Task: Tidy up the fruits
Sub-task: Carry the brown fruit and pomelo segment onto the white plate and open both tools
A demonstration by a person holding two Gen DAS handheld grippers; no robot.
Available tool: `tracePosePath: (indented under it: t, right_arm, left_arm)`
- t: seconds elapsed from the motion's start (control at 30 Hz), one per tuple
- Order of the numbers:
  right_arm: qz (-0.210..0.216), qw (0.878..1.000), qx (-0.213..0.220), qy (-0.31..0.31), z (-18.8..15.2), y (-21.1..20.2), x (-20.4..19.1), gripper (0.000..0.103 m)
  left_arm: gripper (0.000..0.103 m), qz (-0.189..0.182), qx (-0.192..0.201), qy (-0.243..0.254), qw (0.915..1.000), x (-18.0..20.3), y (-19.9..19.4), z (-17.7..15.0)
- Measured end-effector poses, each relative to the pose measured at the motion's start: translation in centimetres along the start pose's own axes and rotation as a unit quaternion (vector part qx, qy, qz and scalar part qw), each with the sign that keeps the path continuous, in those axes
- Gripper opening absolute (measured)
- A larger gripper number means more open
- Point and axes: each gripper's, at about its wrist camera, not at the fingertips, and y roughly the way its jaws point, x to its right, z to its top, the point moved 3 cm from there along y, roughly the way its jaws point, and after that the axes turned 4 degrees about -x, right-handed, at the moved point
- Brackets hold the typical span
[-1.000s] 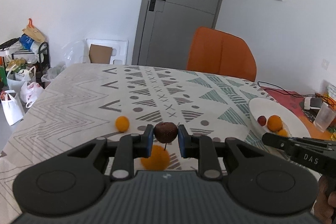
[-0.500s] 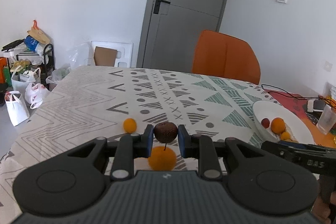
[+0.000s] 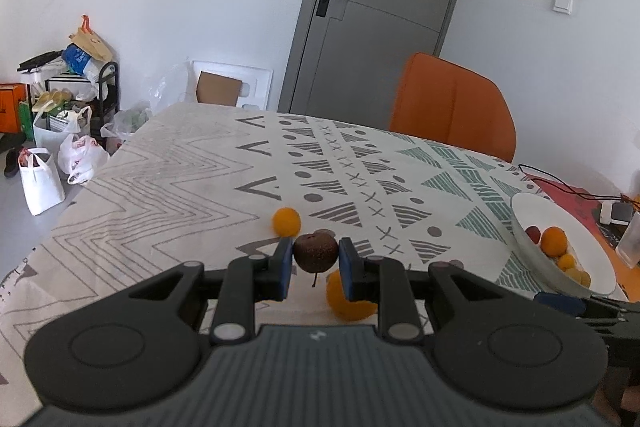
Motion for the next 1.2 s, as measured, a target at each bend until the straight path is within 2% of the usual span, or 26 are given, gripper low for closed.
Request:
tracePosePath:
  t: [0.13,0.37,0.47,0.5,0.53,0.57,0.6,0.67,0.97,1.2]
  right_arm:
    - [-0.003,1.0,0.009,-0.009,0.1,-0.9,0.1,0.075]
    - [-0.022,1.0,-0.014,-0.015,-1.4,-1.8,1.1,0.076]
    - [-0.031,0.999,-0.015,-0.041,-2.2,-2.1,0.7,0.072]
    - [-0.04,0.997,-0.017,-0.056,-2.4,-2.1,0.4,0.062]
    - [-0.06,0.995,-0.019,-0.079,-2.6,-2.1,0.0,0.056]
    - [-0.057,0.994,-0.019,-0.094,-2.6,-2.2,-0.3,0.036]
    - [-0.047,0.994,-0.022,-0.095,-2.4,-2.4,-0.4,0.03]
    - [-0.044,0.995,-0.029,-0.09,-2.1,-2.4,-0.4,0.029]
    - [-0.048,0.996,0.0,-0.078,-1.3,-3.2,-0.3,0.026]
    - [-0.06,0.996,0.039,-0.053,-0.1,-5.1,1.8,0.026]
  left_arm:
    - [0.023,-0.003,-0.003,-0.002,1.0,0.1,0.3,-0.3]
    - [0.023,-0.01,-0.002,-0.003,0.9999,0.6,0.3,-0.4]
    - [0.023,-0.012,-0.003,-0.003,0.9999,0.8,0.2,-0.6]
    - [0.023,-0.012,-0.003,-0.003,0.9999,1.0,0.2,-0.6]
    - [0.023,-0.013,-0.002,-0.002,0.9999,1.0,0.1,-0.6]
    - [0.023,-0.013,-0.001,-0.002,0.9999,1.0,0.0,-0.6]
    - [0.023,-0.013,-0.001,-0.003,0.9999,1.0,0.0,-0.6]
    - [0.023,-0.014,0.001,-0.005,0.9999,0.9,-0.1,-0.6]
    - [0.023,-0.021,0.0,-0.008,0.9998,0.8,-0.1,-0.3]
    - [0.023,-0.033,0.002,0.02,0.9992,3.6,0.5,0.7]
